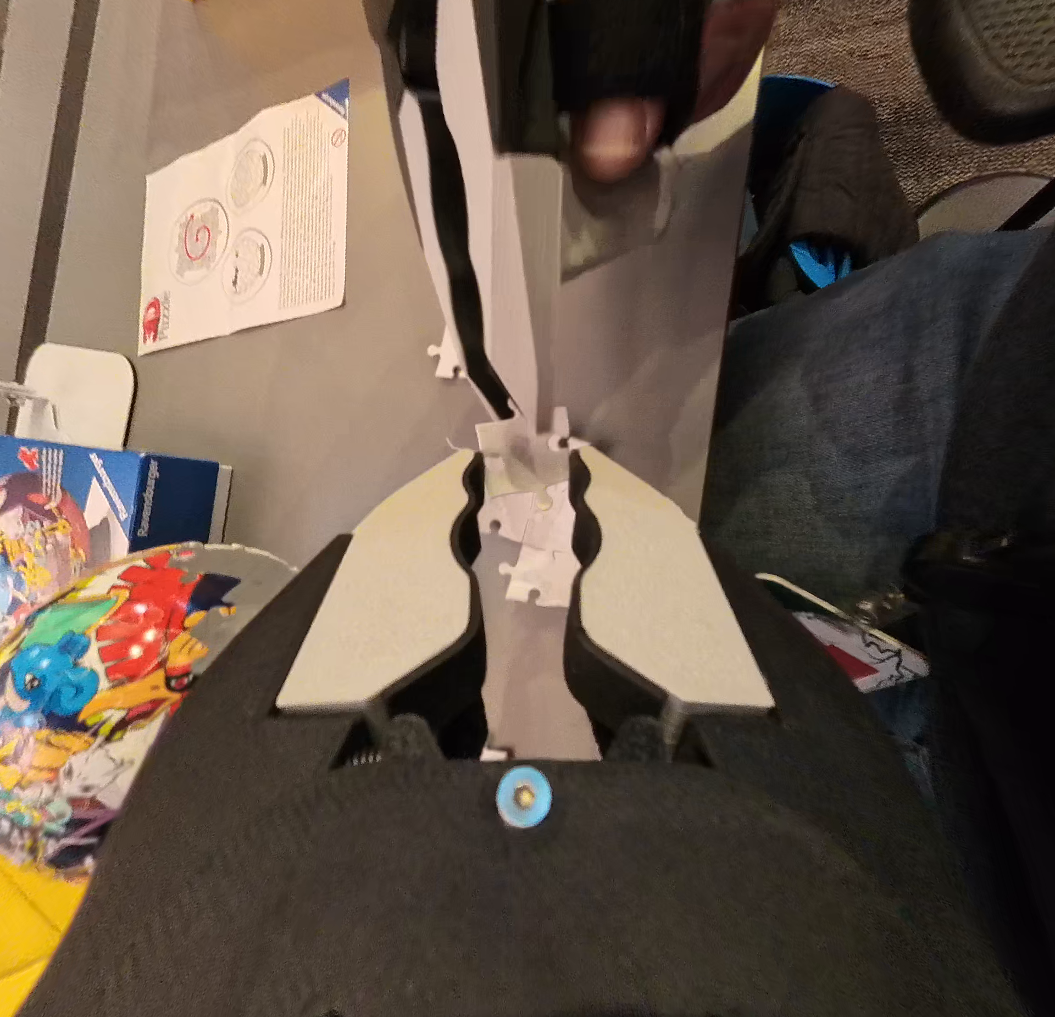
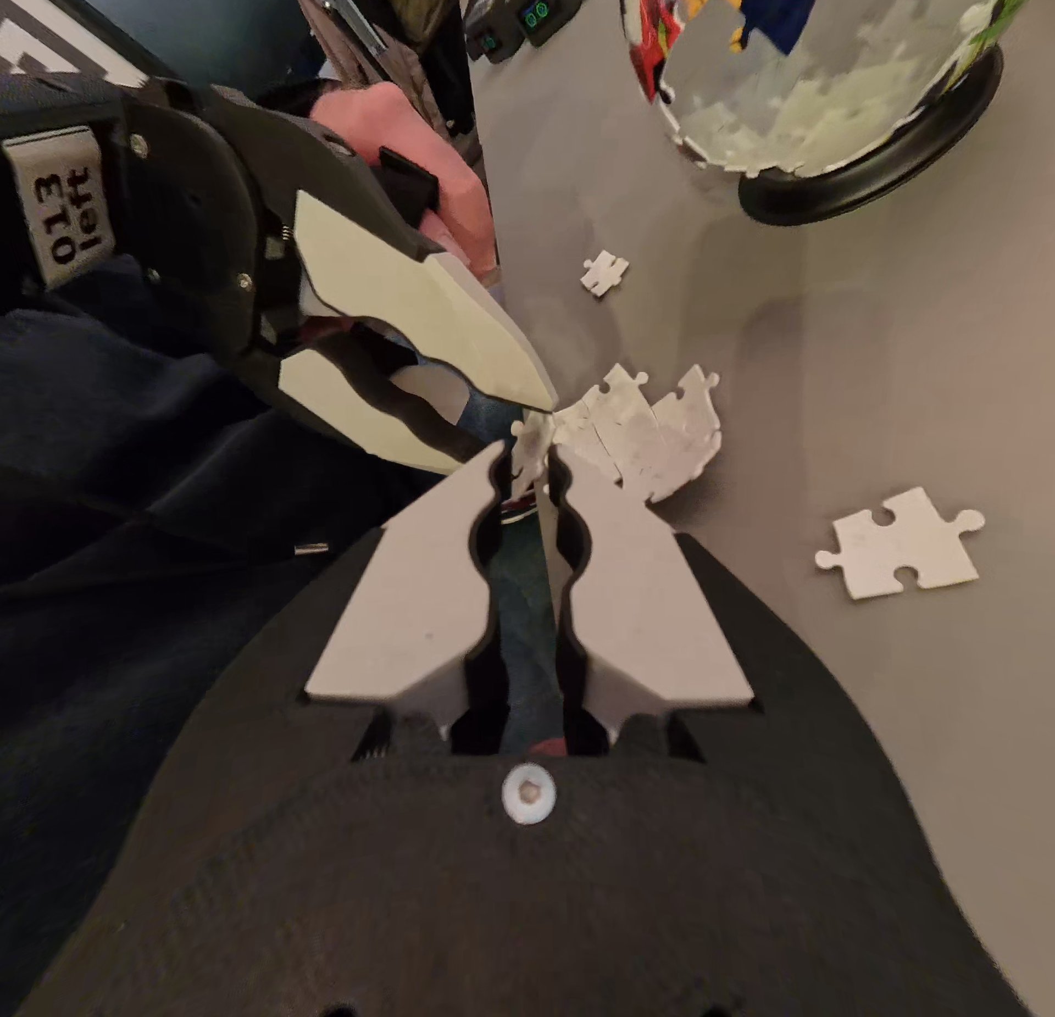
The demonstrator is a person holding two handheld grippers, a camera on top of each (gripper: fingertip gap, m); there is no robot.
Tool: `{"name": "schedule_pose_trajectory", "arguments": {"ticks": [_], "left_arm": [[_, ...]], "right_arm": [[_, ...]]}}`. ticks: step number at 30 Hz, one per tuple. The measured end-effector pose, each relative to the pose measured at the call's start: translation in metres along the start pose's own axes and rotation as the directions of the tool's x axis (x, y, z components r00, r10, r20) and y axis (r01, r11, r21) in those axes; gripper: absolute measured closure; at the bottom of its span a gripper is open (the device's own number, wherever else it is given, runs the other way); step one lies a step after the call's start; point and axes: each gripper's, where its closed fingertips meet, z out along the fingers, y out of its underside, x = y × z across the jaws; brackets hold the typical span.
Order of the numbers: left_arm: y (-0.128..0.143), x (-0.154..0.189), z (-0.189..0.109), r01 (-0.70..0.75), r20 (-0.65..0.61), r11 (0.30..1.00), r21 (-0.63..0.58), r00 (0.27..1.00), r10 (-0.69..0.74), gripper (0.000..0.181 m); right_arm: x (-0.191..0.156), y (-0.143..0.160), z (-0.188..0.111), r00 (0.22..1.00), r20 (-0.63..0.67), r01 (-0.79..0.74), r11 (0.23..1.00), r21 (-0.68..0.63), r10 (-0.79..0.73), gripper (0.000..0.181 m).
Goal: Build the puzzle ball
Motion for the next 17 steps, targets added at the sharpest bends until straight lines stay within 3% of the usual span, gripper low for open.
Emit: {"name": "schedule_pose_trajectory", "arguments": {"ticks": [10,13,17], "left_arm": [[-0.004,0.009,0.0,-0.012,0.038,1.0,0.016,0.999,0.011,0.154],[0.009,0.005,-0.006,0.047,0.022,0.999,0.0,0.999,-0.047,0.144],[0.041,-0.002,-0.011,0.119,0.025,0.991,-0.052,0.993,-0.118,0.142]], "right_arm": [[0.004,0.009,-0.006,1.0,-0.005,-0.017,0.999,0.038,0.017,0.181],[0.01,0.008,-0.015,0.999,-0.034,-0.019,0.998,0.057,0.02,0.181],[0.021,0.01,-0.026,0.997,-0.067,-0.038,0.997,0.073,0.043,0.181]]}}
